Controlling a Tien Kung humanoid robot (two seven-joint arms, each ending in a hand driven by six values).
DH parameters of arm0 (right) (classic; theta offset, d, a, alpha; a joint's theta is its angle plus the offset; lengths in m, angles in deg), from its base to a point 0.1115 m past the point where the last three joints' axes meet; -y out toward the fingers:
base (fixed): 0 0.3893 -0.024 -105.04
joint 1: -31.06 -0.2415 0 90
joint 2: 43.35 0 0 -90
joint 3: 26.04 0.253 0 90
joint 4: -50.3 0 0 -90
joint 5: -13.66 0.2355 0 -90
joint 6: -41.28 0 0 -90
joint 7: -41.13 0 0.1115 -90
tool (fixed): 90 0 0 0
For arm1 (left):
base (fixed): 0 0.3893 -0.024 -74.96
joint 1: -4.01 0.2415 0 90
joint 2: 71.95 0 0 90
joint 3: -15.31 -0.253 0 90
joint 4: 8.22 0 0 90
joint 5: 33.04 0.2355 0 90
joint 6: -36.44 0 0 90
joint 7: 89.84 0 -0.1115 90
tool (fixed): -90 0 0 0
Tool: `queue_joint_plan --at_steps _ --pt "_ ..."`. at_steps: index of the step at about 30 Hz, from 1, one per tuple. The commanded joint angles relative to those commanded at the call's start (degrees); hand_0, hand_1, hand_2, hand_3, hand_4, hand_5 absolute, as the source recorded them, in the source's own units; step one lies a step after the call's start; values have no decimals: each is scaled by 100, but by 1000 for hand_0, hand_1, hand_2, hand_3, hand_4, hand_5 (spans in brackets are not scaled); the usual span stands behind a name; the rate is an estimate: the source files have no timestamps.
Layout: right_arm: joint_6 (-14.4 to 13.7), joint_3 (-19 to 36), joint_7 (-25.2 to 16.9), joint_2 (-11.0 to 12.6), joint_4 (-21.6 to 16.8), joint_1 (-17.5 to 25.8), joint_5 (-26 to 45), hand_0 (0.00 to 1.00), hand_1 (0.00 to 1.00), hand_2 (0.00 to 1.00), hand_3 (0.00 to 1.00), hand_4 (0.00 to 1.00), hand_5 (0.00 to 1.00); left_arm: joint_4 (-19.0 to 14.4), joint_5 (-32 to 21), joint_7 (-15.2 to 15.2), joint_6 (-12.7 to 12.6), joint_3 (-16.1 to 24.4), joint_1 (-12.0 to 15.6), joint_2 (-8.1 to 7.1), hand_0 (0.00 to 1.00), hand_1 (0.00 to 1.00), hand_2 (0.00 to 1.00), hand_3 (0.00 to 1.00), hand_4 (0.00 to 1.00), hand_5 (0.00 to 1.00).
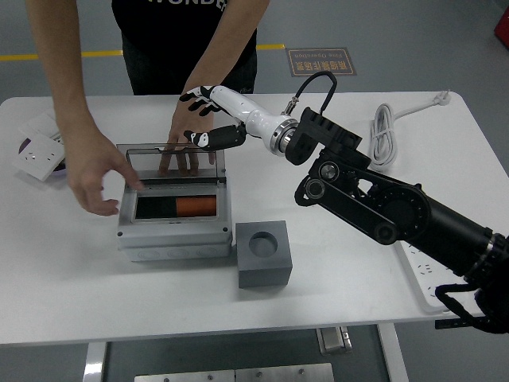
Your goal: Pick up the cylinder from the cube,place it in the box,flap close box
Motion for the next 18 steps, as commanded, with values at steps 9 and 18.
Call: queue_joint_plan --at_steps 9,18 --pt "-57 -216 -41 -30 11 182 45 824 739 772 825 666 273 0 -36 22 4 -50 -23 9 605 599 585 565 602 190" --pt "-126 -314 -65 133 -250 435 62 823 737 768 823 663 280 0 -78 34 -1 -92 -16 17 605 599 584 564 601 188"
